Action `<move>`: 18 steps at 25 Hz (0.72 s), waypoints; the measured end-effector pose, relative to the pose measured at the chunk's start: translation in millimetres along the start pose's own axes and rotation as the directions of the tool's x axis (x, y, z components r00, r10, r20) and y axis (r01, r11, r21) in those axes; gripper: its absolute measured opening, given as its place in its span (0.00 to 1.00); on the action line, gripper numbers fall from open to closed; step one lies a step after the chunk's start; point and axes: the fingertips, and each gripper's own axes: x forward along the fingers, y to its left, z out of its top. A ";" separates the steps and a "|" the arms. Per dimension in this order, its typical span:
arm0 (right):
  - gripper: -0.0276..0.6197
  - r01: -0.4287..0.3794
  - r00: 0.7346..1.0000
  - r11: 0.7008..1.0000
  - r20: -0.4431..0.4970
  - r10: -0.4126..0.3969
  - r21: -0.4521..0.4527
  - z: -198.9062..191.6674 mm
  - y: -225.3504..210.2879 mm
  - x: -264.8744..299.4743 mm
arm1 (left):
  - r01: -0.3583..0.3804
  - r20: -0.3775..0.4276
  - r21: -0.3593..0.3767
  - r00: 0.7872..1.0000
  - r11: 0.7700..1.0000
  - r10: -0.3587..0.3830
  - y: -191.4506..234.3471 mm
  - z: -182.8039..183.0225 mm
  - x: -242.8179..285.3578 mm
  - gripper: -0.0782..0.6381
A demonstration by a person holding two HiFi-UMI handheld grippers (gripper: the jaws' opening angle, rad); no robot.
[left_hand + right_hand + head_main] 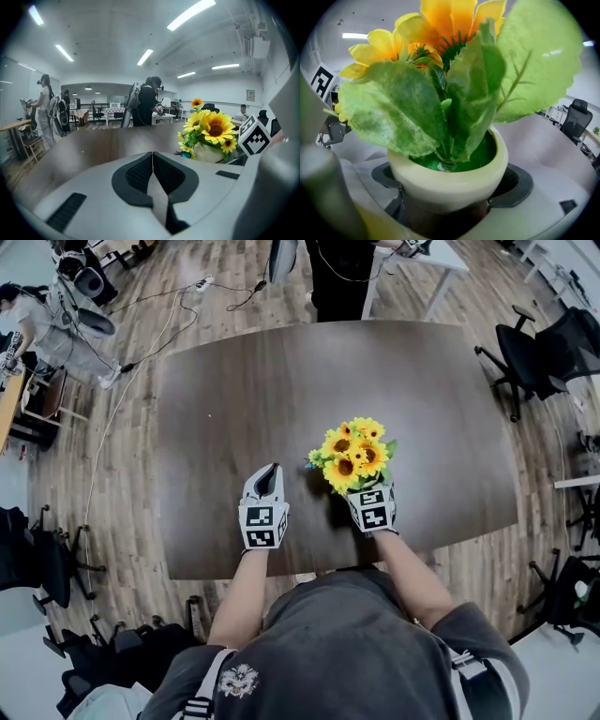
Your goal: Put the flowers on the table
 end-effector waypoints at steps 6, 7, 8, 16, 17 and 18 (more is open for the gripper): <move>0.89 0.008 0.999 1.000 -0.033 -0.009 -0.008 -4.3 -4.3 9.4 | 0.014 -0.020 0.009 1.000 1.000 -0.013 -5.5 -3.2 6.4 0.12; 0.89 0.008 0.999 1.000 -0.039 -0.009 -0.010 -5.2 -4.2 10.7 | 0.013 -0.020 0.009 1.000 1.000 -0.013 -5.6 -3.1 6.3 0.12; 0.89 0.009 0.999 1.000 -0.045 -0.009 -0.012 -6.5 -3.7 11.9 | 0.012 -0.021 0.009 1.000 1.000 -0.012 -5.3 -3.4 5.6 0.12; 0.89 0.009 0.998 1.000 -0.069 -0.011 -0.024 -9.1 -4.9 13.3 | 0.000 -0.007 0.009 1.000 1.000 0.000 -3.8 3.0 2.4 0.12; 0.89 0.007 0.998 1.000 -0.066 -0.009 -0.026 -9.1 -5.9 13.3 | -0.002 -0.010 0.009 1.000 1.000 0.003 -5.2 2.4 3.5 0.12; 0.90 0.003 0.998 1.000 -0.063 -0.005 -0.030 -7.8 -5.9 13.0 | -0.005 -0.013 0.009 1.000 1.000 0.005 -6.2 1.7 4.4 0.12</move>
